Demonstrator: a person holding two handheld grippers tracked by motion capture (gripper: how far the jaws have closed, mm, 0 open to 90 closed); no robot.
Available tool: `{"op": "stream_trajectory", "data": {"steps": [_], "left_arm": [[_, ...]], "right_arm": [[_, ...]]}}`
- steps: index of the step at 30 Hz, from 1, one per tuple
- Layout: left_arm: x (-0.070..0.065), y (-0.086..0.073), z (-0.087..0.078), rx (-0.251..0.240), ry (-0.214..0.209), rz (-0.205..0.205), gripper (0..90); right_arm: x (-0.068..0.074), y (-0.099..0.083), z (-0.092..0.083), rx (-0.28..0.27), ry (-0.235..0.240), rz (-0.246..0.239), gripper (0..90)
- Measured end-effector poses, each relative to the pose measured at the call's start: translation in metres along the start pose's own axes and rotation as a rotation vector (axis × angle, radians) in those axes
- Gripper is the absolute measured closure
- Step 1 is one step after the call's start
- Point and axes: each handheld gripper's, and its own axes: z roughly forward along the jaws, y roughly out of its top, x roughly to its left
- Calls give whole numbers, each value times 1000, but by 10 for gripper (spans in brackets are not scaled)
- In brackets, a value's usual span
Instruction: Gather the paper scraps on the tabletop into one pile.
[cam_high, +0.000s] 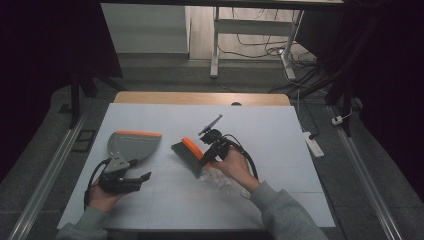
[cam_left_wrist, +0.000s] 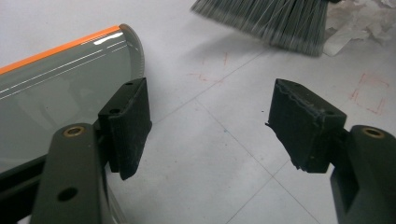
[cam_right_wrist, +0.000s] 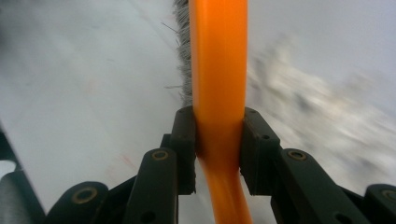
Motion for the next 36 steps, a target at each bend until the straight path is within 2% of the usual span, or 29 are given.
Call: {"op": "stream_trajectory", "data": {"steps": [3, 5, 10, 12, 15, 18, 22, 27, 30, 33, 36], "left_arm": [[0, 0, 1, 2, -1, 2, 303], [-1, 0, 1, 6, 1, 3, 303], [-1, 0, 1, 7, 2, 2, 303], [-1, 0, 2, 9, 3, 2, 303], [-1, 0, 1, 8, 3, 3, 303], [-1, 0, 1, 5, 4, 1, 303], [-1, 0, 1, 7, 3, 3, 303], [-2, 1, 2, 10, 4, 5, 303], [-2, 2, 4, 13, 4, 5, 303], [-3, 2, 4, 16, 3, 8, 303], [-4, 2, 4, 15, 3, 12, 302]], "right_arm": [[-9, -8, -9, -19, -15, 18, 694], [-11, -13, -15, -48, 4, 28, 694], [-2, -20, -41, -142, 42, -12, 694], [-1, -23, -54, -175, 41, -32, 694], [-4, -31, -75, -201, 35, -56, 694], [-8, -44, -91, -202, 34, -78, 694], [-14, -69, -101, -164, 36, -104, 695], [-18, -102, -97, -83, 26, -150, 695], [-10, -114, -88, -29, 33, -214, 694], [3, -117, -72, 31, 47, -299, 694], [15, -113, -54, 98, 8, -375, 694]]}}
